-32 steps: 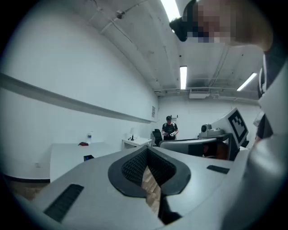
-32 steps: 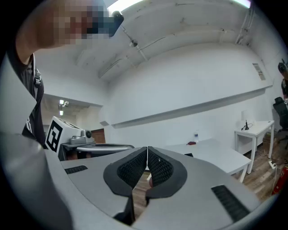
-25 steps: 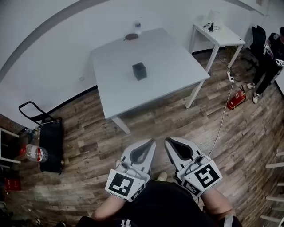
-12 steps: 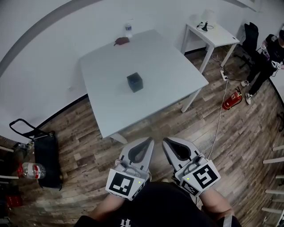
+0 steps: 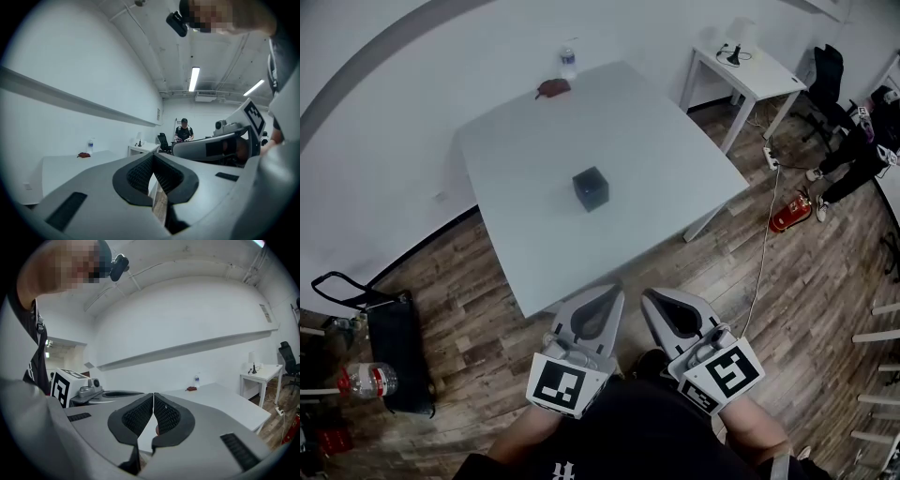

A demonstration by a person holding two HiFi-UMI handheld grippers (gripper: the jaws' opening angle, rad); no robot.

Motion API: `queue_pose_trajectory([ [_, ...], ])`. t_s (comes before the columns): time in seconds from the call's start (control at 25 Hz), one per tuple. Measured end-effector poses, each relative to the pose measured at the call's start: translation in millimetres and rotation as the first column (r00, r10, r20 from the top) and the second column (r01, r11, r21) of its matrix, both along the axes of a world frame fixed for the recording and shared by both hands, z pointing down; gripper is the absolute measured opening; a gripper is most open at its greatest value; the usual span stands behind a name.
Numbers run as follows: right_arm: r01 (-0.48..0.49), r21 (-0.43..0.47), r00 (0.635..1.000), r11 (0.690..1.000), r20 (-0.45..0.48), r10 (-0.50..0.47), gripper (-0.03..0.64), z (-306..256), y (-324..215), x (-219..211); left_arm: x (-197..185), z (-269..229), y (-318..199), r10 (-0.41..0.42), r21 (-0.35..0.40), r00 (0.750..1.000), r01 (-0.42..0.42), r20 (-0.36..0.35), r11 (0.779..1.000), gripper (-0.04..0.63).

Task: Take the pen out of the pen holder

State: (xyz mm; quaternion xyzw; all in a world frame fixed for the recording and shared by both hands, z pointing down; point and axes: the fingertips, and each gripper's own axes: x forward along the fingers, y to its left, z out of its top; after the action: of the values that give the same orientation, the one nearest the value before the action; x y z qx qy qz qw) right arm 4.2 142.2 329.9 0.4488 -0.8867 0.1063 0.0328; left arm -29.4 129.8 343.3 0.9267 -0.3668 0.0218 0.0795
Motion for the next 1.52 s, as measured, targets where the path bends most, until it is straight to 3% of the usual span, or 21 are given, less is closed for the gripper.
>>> queue_pose_trajectory([
  [0.32,0.046,-0.034,0.999,0.998,0.021,-0.045,0.015,12,-50,7,4,16,-52,-0.056,-0.025,0.998,0.057,0.019,0.998,0.005],
  [0.6,0.135,-0.054,0.990,0.989,0.047,-0.132,0.015,13,-124,18,11,40,-118,-0.153,-0.010,0.983,0.155,0.098,0.988,0.005],
  [1.04,0.267,-0.162,0.962,0.950,0.110,-0.251,0.015,49,-200,27,6,115,-204,-0.270,0.026,0.933,0.272,0.240,0.962,0.008],
  [1.12,0.272,-0.189,0.960,0.944,0.117,-0.253,0.015,60,-208,26,2,133,-220,-0.272,0.026,0.922,0.276,0.276,0.961,0.010],
  [1.28,0.253,-0.245,0.966,0.936,0.114,-0.231,0.015,79,-225,24,-5,175,-245,-0.251,0.017,0.901,0.262,0.355,0.965,0.112],
  [1.52,0.209,-0.310,0.977,0.928,0.099,-0.187,0.015,102,-235,20,-12,233,-266,-0.218,0.006,0.861,0.242,0.459,0.970,0.123],
])
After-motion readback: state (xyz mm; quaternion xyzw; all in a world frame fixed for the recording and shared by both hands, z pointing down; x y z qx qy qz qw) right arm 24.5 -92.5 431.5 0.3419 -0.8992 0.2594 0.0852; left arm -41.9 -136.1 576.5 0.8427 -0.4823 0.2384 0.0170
